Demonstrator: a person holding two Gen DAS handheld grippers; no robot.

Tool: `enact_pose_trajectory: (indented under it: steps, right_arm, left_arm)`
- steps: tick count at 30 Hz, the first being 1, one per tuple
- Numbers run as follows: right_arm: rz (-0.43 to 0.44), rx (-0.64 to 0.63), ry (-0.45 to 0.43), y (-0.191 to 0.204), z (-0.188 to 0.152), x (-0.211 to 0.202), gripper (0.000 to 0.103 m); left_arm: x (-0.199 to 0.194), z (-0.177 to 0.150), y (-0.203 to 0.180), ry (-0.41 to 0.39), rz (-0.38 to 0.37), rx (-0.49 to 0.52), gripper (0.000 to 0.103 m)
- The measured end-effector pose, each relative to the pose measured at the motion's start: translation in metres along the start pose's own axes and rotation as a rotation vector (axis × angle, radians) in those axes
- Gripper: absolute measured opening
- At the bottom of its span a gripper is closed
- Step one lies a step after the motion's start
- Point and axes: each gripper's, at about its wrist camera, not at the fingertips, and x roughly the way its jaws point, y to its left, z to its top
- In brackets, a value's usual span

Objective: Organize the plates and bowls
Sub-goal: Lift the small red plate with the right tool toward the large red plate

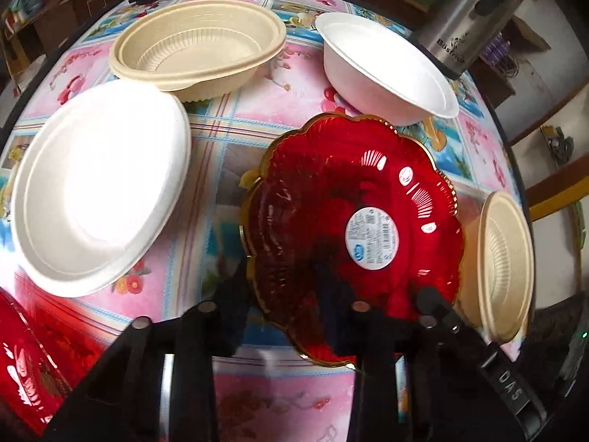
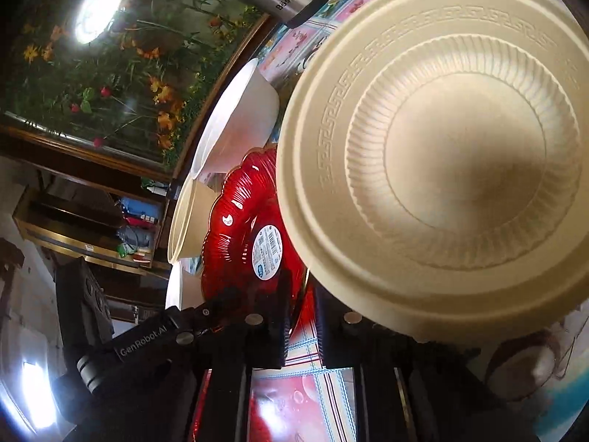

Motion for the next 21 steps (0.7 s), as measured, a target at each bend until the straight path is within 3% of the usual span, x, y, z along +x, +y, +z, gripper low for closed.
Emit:
enact_pose_trajectory:
  steps: [2, 9, 14, 21]
  right_arm:
    - [-0.007, -0.008, -0.004, 0.000, -0.001, -0.001, 0.011]
    - [-0.009, -0.041, 0.022, 0.003, -0.018, -0.009, 0.011]
    - [-0.030, -0.102, 0.041, 0.009, -0.042, -0.022, 0.011]
    - [-0.009, -0.193, 0.002, 0.035, -0.067, -0.061, 0.012]
  left_arm:
    - [-0.001, -0.005, 0.003, -0.010, 0.008, 0.008, 0.019]
    - [-0.024, -0.035, 0.009, -0.082, 0.050, 0.049, 0.019]
    - [-0.058, -0.064, 0.007, -0.181, 0.058, 0.108, 0.019]
    - [-0.103, -0.100, 0.022, -0.295, 0.048, 0.129, 0.019]
